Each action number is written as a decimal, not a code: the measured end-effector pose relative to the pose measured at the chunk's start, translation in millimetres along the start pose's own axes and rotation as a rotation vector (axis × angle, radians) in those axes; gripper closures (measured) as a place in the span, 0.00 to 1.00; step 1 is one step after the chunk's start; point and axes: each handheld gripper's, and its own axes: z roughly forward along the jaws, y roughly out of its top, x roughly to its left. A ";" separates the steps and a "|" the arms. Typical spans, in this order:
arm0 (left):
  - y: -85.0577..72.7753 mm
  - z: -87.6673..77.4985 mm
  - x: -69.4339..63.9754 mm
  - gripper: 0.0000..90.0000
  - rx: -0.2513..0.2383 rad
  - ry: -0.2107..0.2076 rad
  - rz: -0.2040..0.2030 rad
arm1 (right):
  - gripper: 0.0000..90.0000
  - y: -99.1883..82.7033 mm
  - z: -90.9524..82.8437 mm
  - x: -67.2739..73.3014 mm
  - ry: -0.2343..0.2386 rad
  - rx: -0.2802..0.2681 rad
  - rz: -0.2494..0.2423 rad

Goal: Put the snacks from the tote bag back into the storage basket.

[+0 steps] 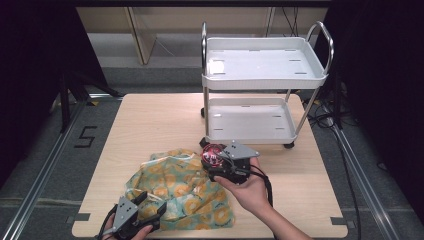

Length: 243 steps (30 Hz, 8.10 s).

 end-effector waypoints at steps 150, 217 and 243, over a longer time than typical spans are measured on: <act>0.2 0.3 0.0 0.27 -0.018 0.001 -0.009 | 0.30 19.8 -3.9 -55.5 -0.138 -0.036 0.118; 0.1 0.5 0.0 0.27 -0.021 -0.003 -0.012 | 0.30 32.6 23.7 -80.2 -0.192 -0.021 0.103; 0.2 -0.1 1.6 0.27 -0.014 -0.007 -0.001 | 0.30 41.7 36.1 -82.5 -0.189 -0.012 0.120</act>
